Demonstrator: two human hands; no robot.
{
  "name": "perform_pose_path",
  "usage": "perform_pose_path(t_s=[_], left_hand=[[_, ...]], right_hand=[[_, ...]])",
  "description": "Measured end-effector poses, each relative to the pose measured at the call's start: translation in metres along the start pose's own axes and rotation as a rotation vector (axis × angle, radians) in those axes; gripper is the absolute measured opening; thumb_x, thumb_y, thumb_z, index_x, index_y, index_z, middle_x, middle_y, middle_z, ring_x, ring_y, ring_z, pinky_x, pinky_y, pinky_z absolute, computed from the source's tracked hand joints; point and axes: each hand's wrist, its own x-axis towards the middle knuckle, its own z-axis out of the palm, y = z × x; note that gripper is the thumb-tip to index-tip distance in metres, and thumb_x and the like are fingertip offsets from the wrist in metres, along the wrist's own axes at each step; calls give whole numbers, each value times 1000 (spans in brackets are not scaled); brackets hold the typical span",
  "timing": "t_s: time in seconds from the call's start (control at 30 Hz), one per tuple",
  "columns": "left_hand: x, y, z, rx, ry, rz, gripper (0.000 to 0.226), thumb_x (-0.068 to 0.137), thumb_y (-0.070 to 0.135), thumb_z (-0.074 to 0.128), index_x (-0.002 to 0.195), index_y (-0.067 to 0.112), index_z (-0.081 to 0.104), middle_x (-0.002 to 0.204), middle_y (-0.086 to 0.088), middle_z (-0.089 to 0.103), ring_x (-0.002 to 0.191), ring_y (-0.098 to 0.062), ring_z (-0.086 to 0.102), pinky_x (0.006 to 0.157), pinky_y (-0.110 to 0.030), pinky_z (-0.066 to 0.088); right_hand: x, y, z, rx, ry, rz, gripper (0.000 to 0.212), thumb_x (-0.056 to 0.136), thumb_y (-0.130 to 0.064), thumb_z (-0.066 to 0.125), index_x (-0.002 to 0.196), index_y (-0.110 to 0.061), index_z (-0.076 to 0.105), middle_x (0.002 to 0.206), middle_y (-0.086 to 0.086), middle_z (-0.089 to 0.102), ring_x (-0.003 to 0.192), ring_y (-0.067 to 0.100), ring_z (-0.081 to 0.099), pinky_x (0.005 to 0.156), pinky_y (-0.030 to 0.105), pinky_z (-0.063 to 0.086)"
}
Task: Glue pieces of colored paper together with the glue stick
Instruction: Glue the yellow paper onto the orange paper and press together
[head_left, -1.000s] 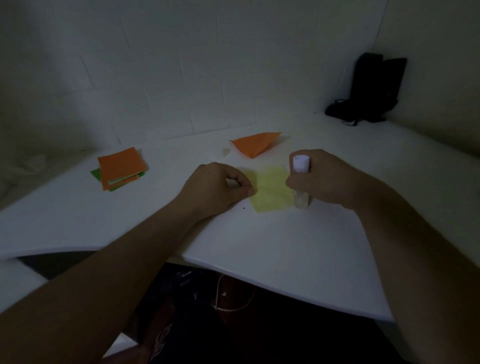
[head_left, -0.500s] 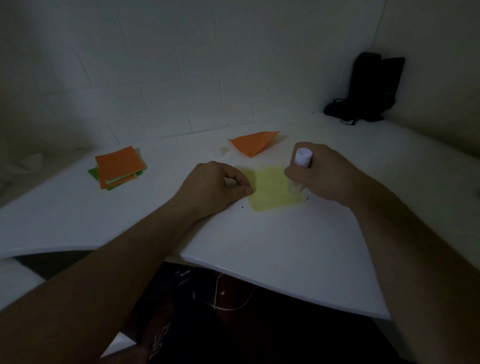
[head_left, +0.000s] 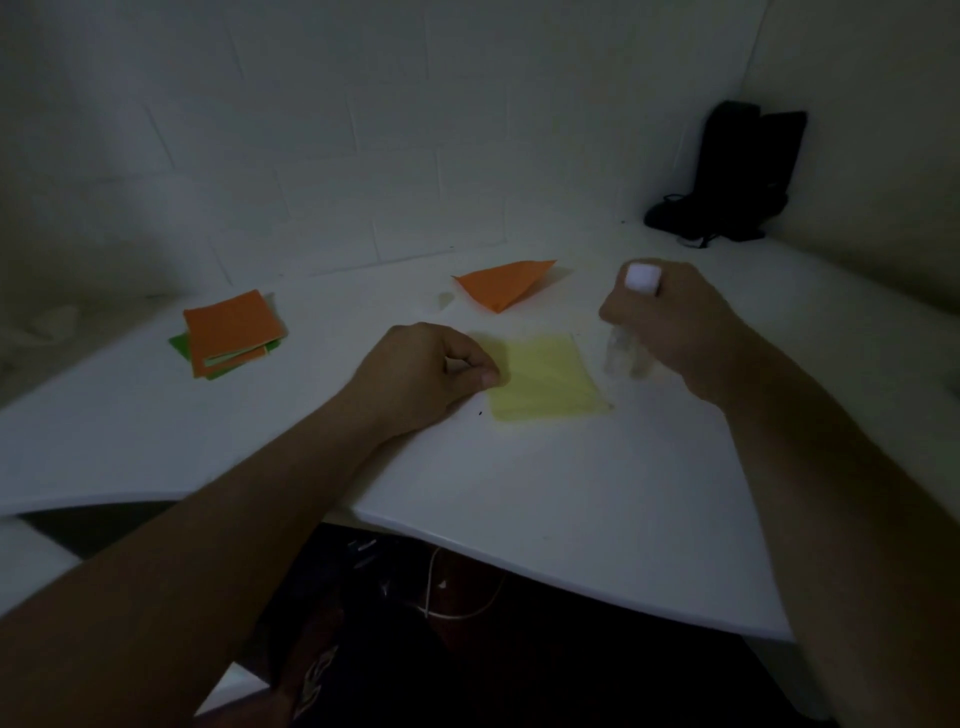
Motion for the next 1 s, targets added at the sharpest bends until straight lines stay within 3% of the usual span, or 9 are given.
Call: perform_pose_path(t_s=[0.1, 0.23, 0.3, 0.43, 0.57, 0.73, 0.9, 1.0], left_hand=[[-1, 1, -1, -19, -16, -2, 9, 85, 47, 79, 92, 40, 80, 102, 18, 75, 91, 2, 65, 91, -27, 52], [-4, 3, -1, -77, 36, 50, 18, 73, 45, 89, 87, 38, 79, 102, 17, 72, 90, -6, 68, 88, -34, 55], [-5, 2, -2, -101, 72, 83, 21, 70, 42, 92, 87, 37, 80, 106, 16, 69, 87, -9, 68, 84, -33, 57], [-5, 1, -1, -141, 117, 153, 15, 78, 24, 89, 89, 30, 82, 102, 12, 68, 87, -3, 65, 81, -15, 49], [-5, -2, -5, -305, 127, 27, 14, 92, 18, 76, 95, 31, 80, 96, 16, 77, 93, 0, 69, 86, -16, 51], [-6, 0, -7, -366, 141, -37, 11, 93, 22, 76, 96, 32, 80, 92, 19, 77, 87, 5, 67, 80, -10, 46], [-7, 5, -6, -401, 205, -115, 16, 80, 32, 88, 78, 22, 75, 70, 9, 70, 62, -5, 57, 62, -18, 47], [-1, 4, -14, -429, 133, -193, 24, 85, 37, 83, 76, 17, 72, 65, 8, 66, 59, -4, 53, 61, -21, 45]], right_hand=[[6, 1, 3, 83, 181, 25, 19, 93, -17, 64, 77, -6, 60, 70, 8, 59, 58, 14, 54, 47, 24, 42], [9, 5, 6, 181, 270, 58, 15, 93, -17, 66, 81, -10, 59, 65, 0, 53, 54, 9, 49, 46, 22, 40], [9, 5, 8, 188, 283, 62, 11, 91, -17, 66, 85, -10, 61, 66, -1, 52, 54, 8, 48, 49, 22, 40], [10, 5, 11, 218, 317, 63, 16, 90, -22, 68, 88, -7, 64, 74, 5, 56, 65, 15, 50, 60, 29, 40], [8, 5, 14, 222, 332, 51, 21, 93, -25, 69, 91, -5, 62, 74, 6, 55, 65, 15, 51, 55, 22, 40], [9, 4, 16, 236, 276, 77, 18, 95, -25, 69, 82, -17, 60, 62, -5, 57, 48, 3, 49, 44, 14, 38], [9, 5, 24, 295, 213, 105, 17, 94, -25, 72, 81, -19, 62, 61, -6, 60, 52, 6, 52, 47, 16, 41], [17, -2, 29, 280, 175, 134, 14, 93, -26, 74, 83, -19, 67, 63, -6, 65, 53, 5, 56, 48, 16, 43]])
